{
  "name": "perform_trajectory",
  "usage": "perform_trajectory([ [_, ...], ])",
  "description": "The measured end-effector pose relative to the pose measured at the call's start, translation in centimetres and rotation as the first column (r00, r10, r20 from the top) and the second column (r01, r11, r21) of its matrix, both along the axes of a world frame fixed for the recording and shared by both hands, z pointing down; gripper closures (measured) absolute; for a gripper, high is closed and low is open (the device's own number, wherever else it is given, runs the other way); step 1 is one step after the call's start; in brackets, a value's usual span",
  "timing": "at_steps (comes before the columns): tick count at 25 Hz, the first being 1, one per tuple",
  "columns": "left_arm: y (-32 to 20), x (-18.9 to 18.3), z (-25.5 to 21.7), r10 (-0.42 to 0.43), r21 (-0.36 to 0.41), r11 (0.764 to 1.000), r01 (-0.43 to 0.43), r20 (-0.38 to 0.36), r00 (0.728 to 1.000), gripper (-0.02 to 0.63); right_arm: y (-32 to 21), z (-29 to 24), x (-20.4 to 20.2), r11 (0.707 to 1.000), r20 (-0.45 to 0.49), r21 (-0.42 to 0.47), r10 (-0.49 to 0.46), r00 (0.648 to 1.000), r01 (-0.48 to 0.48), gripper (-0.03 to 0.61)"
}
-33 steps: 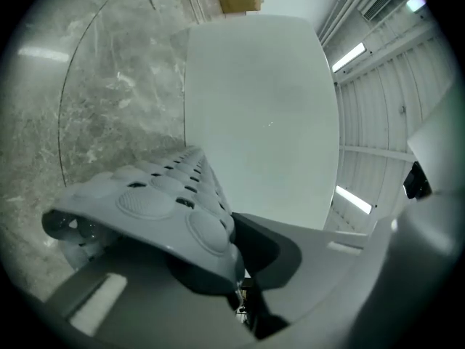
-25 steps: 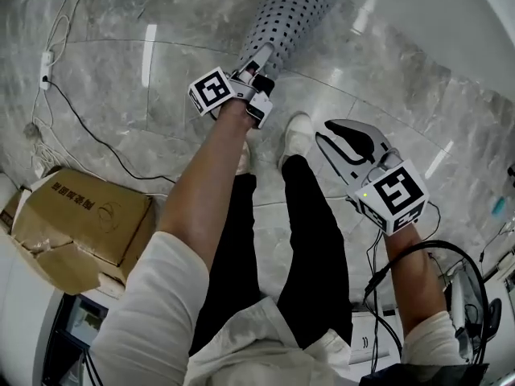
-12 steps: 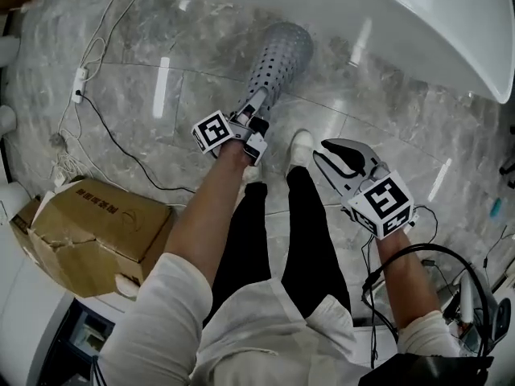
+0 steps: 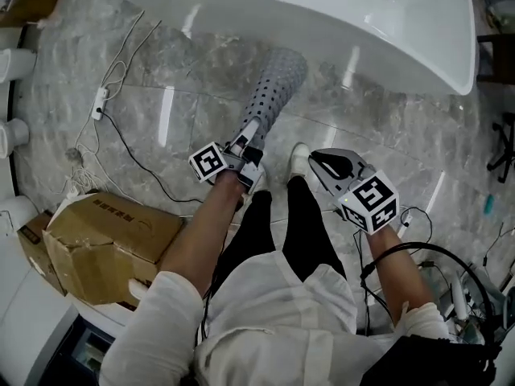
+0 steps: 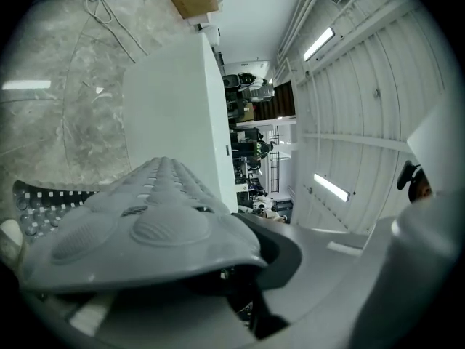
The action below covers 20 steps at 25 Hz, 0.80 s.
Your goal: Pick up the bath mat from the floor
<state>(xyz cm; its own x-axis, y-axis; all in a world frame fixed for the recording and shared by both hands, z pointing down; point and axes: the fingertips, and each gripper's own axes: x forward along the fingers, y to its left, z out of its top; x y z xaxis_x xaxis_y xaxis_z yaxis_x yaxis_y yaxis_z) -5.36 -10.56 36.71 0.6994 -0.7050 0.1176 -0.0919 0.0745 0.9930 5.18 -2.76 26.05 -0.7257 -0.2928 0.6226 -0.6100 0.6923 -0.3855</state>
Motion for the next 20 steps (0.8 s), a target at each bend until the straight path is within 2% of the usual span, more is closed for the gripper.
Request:
perform_trajectory([
  [6,2.4,-2.1,-9.6,0.034,0.052,0.998,-0.036,0.036,0.999,0.597,1.9,-7.1,-1.0,0.998,-0.007,0.064,0.005,1.0,-0.005,0.563],
  [10,3.9,-3.2,-15.6,0.035,0.081,0.996,-0.036,0.012,0.999,0.597,2.9,-11.2,-1.9,0.995,0.01,0.094,0.028,1.0,-0.029,0.566],
  [20,7.8,-6.3,-25.3,0.053,0.142,0.988,-0.06,0.047,0.997,0.597,5.3,-18.3,-3.1,0.987,-0.002,0.157,0.036,0.999,-0.036,0.566],
])
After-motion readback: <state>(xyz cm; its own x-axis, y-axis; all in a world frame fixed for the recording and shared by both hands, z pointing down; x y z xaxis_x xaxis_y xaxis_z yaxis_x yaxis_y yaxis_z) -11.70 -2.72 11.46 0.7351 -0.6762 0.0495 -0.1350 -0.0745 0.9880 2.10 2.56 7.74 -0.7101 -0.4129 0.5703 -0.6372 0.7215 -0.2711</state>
